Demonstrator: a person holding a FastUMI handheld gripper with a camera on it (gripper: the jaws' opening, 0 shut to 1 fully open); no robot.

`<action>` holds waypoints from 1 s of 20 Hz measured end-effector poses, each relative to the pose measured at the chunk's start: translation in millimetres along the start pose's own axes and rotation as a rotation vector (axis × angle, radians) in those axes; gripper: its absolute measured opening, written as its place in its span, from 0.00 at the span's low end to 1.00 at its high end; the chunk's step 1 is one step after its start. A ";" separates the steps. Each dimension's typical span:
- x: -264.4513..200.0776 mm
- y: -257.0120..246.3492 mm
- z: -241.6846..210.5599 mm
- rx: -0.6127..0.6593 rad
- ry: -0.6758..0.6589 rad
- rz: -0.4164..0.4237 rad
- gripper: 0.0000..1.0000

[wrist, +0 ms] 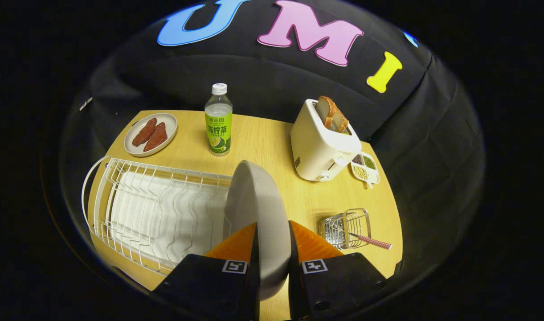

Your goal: Take the plate from the dish rack, then take the spoon from the basket and place it into the plate.

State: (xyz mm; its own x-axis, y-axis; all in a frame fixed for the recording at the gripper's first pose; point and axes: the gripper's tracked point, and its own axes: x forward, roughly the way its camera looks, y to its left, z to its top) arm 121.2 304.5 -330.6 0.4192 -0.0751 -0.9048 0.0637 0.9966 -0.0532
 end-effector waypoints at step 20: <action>-56.1 -31.3 76.7 -0.073 -0.261 -0.121 0.29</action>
State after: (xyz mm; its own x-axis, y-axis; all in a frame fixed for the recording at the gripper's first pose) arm 165.2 274.8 -245.8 0.6322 -0.1907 -0.7509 0.0663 0.9790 -0.1929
